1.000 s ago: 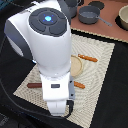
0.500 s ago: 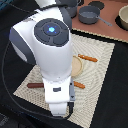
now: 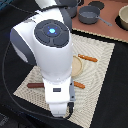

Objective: Interact with the objects in diverse but meaningful ways.

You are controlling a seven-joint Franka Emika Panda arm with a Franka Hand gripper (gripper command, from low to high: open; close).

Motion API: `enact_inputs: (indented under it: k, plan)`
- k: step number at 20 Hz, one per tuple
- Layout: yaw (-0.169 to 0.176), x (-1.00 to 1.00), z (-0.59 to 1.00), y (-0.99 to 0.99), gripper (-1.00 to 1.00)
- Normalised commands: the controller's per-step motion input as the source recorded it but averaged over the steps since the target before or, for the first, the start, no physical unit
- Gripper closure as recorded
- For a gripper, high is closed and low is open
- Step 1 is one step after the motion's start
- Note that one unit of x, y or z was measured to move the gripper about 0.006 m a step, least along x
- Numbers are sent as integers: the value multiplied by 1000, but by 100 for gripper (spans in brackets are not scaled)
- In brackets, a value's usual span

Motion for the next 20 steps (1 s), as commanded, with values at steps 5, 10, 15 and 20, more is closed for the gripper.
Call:
enact_inputs:
  k: [5,10,15,20]
  plan:
    - [0,271,22,-127,100]
    - [-3,389,898,-220,100]
    - [-16,267,1000,-172,100]
    - [0,-248,926,46,100]
